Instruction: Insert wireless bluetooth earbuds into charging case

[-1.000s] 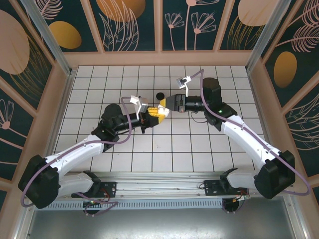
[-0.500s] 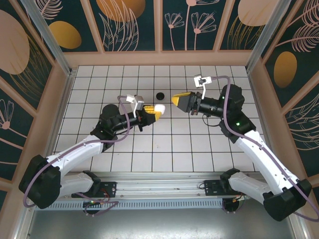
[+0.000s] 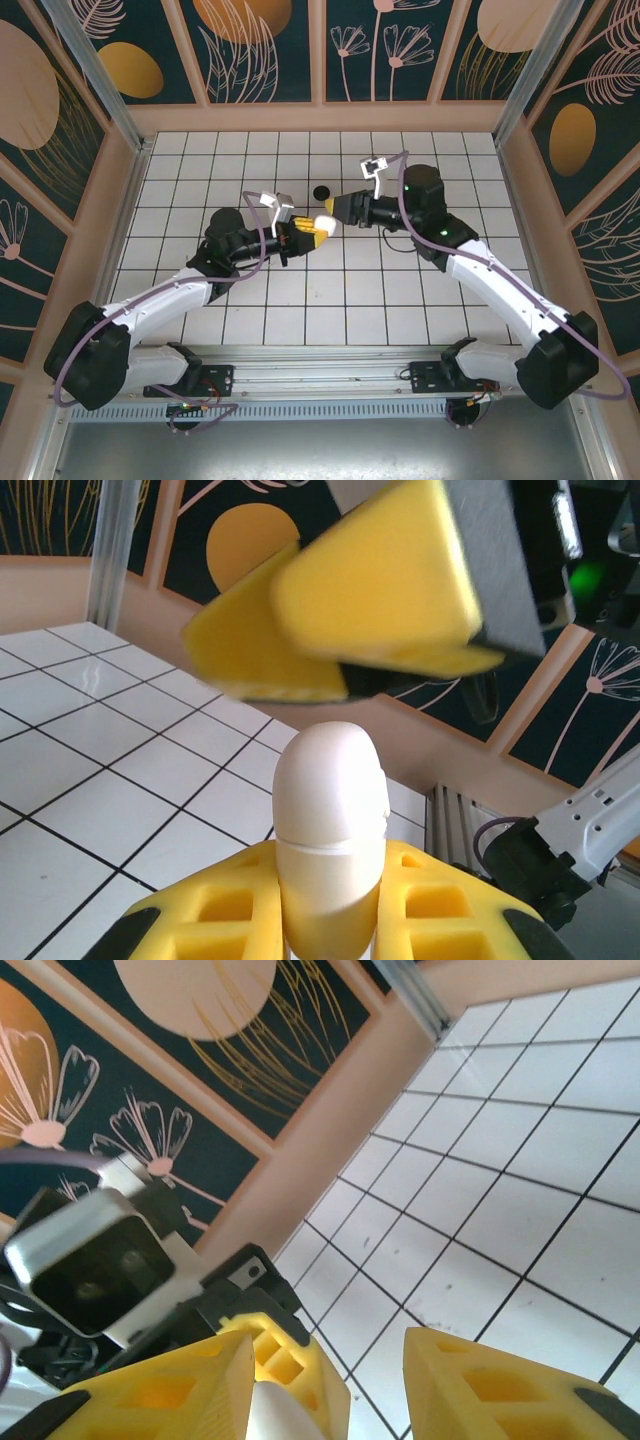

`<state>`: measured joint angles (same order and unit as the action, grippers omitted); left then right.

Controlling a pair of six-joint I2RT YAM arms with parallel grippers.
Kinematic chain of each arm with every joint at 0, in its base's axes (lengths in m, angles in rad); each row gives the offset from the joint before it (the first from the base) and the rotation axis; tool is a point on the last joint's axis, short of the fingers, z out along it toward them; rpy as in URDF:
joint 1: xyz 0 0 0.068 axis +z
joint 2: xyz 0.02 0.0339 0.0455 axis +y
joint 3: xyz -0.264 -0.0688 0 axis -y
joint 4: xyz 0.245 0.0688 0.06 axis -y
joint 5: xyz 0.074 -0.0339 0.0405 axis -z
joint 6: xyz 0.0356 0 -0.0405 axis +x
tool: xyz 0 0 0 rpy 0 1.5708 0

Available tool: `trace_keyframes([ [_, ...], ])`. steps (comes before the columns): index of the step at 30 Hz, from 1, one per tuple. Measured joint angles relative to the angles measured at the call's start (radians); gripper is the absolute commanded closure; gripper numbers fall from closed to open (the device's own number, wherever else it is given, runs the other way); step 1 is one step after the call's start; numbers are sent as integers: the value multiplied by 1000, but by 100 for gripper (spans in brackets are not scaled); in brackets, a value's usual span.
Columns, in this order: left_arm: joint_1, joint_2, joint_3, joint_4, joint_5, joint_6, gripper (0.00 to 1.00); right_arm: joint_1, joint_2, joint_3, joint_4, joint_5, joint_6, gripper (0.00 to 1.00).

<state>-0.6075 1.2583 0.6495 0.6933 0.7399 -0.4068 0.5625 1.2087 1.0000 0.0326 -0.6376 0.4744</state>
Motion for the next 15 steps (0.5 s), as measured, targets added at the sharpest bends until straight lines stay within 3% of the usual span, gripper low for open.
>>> trace_keyframes([
  [15, 4, 69, 52, 3, 77, -79, 100, 6, -20, -50, 35, -17, -41, 73],
])
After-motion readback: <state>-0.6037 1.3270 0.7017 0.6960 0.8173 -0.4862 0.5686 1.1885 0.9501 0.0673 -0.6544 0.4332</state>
